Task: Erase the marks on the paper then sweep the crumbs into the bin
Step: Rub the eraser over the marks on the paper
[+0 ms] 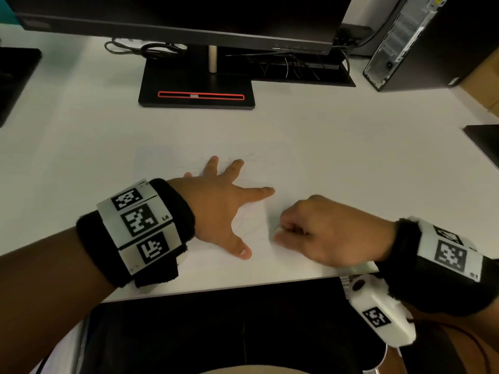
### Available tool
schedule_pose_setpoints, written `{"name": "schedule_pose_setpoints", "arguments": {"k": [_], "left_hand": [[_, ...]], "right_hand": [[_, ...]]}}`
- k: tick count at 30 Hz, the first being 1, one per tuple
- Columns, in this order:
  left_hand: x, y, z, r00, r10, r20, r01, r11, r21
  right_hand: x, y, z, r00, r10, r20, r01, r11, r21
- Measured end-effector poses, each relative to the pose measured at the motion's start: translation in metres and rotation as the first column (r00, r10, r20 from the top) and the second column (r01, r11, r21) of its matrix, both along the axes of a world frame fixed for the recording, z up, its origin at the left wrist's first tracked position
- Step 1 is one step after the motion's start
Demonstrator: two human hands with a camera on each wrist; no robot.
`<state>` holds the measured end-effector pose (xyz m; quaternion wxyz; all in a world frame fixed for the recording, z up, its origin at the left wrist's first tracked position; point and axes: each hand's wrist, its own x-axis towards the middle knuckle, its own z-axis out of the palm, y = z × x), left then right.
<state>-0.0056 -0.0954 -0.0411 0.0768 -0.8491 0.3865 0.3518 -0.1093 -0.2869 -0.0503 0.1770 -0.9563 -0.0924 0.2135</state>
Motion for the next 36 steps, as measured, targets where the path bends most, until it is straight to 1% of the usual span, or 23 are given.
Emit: {"name": "schedule_pose_setpoints", "arguments": {"k": [2,5,6,9,10,12,14,16,18,19,21,23,25,27,28,32,34,36], "left_hand": [[0.001,0.0,0.0,1.0,0.0,-0.002,0.0,1.0,-0.001],[0.001,0.001,-0.001,1.0,0.0,-0.006,0.0,1.0,-0.006],[0.001,0.001,-0.001,1.0,0.001,-0.006,-0.001,1.0,-0.008],[0.0,0.0,0.0,1.0,0.002,-0.005,-0.002,1.0,-0.007],[0.0,0.0,0.0,1.0,0.002,-0.004,-0.002,1.0,-0.005],[0.001,0.0,0.0,1.0,-0.002,-0.003,0.001,1.0,-0.001],[0.001,0.0,0.0,1.0,-0.002,-0.002,0.002,1.0,0.0],[0.001,0.0,0.0,1.0,-0.001,0.001,0.001,1.0,-0.004],[0.0,0.0,0.0,1.0,-0.002,0.0,0.002,1.0,-0.003],[0.0,0.0,0.0,1.0,-0.001,-0.002,0.001,1.0,-0.002],[0.0,0.0,0.0,1.0,0.002,-0.006,-0.002,1.0,-0.003],[0.0,0.0,0.0,1.0,0.002,-0.003,-0.002,1.0,-0.008],[0.001,0.001,-0.001,1.0,0.004,0.001,-0.004,1.0,-0.015],[0.0,0.0,-0.001,1.0,0.003,0.003,-0.003,1.0,-0.015],[0.0,0.0,0.0,1.0,0.002,0.004,-0.002,1.0,-0.015],[0.0,0.0,0.001,1.0,0.004,-0.003,-0.004,1.0,-0.004],[0.0,0.001,0.0,1.0,0.01,-0.006,-0.01,1.0,-0.007],[0.0,0.0,0.0,1.0,0.012,-0.013,-0.012,1.0,-0.008]], "right_hand": [[0.001,0.0,0.0,1.0,0.019,-0.021,-0.019,1.0,0.02],[0.013,-0.016,-0.001,0.994,-0.101,0.029,0.1,0.995,0.031],[0.013,-0.016,-0.001,0.993,-0.104,0.046,0.103,0.994,0.027],[0.004,0.0,-0.001,1.0,0.01,0.008,-0.01,1.0,0.018],[0.004,0.002,0.0,1.0,0.025,-0.012,-0.024,0.999,0.028],[0.012,-0.009,-0.001,1.0,-0.025,-0.003,0.025,0.999,0.031],[0.02,-0.018,-0.001,0.995,-0.095,0.042,0.094,0.995,0.031],[0.017,-0.013,-0.001,0.997,-0.059,0.049,0.058,0.998,0.024],[0.009,-0.002,-0.002,1.0,0.015,0.006,-0.015,1.0,0.026],[0.008,-0.001,-0.002,1.0,0.023,-0.014,-0.023,0.999,0.03],[0.015,-0.01,-0.001,0.999,-0.035,-0.008,0.035,0.999,0.02],[0.022,-0.019,0.001,0.994,-0.106,0.038,0.106,0.994,0.016],[0.02,-0.013,-0.001,0.996,-0.077,0.048,0.076,0.997,0.008],[0.014,-0.002,-0.002,1.0,-0.016,0.006,0.016,1.0,0.01],[0.015,-0.001,-0.002,1.0,-0.016,-0.007,0.016,1.0,0.013],[0.031,-0.015,0.001,0.988,-0.154,0.031,0.154,0.988,0.007],[0.028,-0.008,0.0,0.993,-0.115,0.032,0.115,0.993,0.004],[0.022,0.001,-0.001,0.998,-0.055,-0.004,0.055,0.998,0.02]]}}
